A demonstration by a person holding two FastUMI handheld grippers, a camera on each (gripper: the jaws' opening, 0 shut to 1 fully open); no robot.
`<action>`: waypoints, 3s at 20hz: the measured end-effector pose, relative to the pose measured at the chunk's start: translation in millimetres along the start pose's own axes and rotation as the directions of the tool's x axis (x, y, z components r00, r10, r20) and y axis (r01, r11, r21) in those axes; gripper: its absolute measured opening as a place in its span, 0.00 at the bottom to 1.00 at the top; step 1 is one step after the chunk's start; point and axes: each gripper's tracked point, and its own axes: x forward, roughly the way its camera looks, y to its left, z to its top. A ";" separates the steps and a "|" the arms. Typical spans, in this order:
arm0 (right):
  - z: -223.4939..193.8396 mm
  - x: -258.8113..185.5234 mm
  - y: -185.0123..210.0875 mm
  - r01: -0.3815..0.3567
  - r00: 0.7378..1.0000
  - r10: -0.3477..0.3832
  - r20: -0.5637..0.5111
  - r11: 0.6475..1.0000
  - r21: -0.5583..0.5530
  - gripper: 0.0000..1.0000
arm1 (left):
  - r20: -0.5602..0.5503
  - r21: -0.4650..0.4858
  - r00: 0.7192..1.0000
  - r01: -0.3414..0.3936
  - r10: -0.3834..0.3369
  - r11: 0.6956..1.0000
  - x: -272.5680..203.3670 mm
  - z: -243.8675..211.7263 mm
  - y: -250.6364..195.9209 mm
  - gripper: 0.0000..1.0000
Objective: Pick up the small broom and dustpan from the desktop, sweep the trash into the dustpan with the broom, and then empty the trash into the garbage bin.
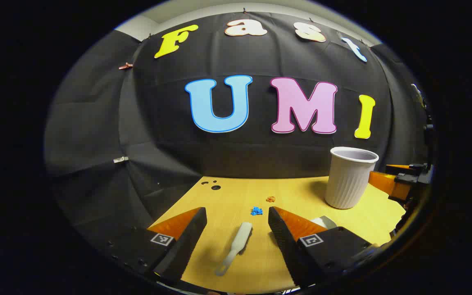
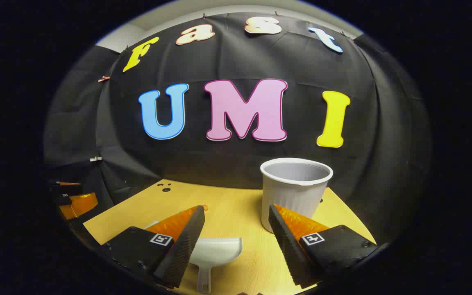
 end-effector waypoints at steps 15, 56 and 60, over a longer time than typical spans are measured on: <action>-38.6 -17.4 47.5 -0.047 0.985 0.049 -0.165 0.999 0.018 0.98 | -0.133 -0.052 0.977 0.163 -0.169 0.985 10.2 -57.0 7.8 0.96; -130.6 -48.7 46.8 0.105 0.879 -0.059 -0.474 0.992 0.071 0.98 | -0.719 0.011 0.676 0.243 -0.161 0.970 136.8 -249.8 4.0 0.33; -144.9 -52.4 63.0 0.114 0.847 -0.055 -0.529 0.990 0.081 0.98 | -0.689 -0.012 0.696 0.265 -0.201 0.964 123.5 -246.1 19.7 0.22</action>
